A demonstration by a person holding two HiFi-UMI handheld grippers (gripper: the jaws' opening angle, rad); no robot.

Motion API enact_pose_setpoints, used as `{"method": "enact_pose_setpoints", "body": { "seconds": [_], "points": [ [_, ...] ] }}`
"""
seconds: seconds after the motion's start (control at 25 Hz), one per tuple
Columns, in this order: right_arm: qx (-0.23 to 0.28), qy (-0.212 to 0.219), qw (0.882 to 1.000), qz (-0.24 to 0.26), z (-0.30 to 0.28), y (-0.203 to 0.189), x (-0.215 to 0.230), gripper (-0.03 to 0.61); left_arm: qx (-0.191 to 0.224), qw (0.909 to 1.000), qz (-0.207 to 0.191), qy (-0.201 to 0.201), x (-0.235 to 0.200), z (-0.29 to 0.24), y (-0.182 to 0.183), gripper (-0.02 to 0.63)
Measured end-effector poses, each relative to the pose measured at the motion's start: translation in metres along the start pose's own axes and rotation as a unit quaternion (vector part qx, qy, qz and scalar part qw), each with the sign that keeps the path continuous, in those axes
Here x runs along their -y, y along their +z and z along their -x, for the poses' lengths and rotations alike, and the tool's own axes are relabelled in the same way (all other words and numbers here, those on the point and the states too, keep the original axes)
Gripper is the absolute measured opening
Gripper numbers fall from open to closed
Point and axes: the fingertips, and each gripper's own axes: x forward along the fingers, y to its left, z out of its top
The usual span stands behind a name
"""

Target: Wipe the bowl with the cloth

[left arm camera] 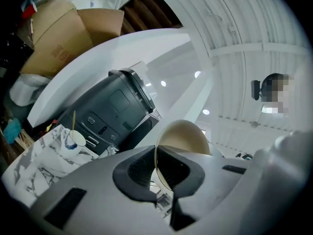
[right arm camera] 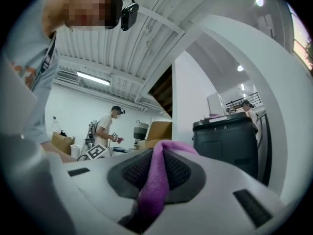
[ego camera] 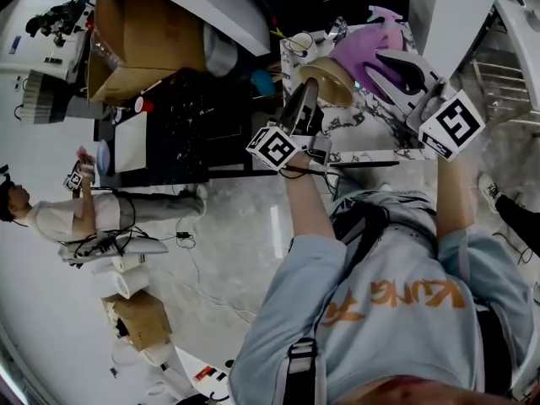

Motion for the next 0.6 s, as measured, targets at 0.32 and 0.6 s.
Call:
{"method": "enact_pose_setpoints", "body": {
  "seconds": [0.32, 0.6],
  "points": [
    [0.011, 0.121, 0.993, -0.010, 0.009, 0.009, -0.036, 0.075, -0.054, 0.9960, -0.012, -0.070, 0.023, -0.019, -0.022, 0.032],
    [0.023, 0.189, 0.982, -0.019, 0.001, 0.012, -0.063, 0.075, -0.112, 0.9865, -0.014, -0.119, 0.030, -0.010, -0.046, 0.034]
  ]
}}
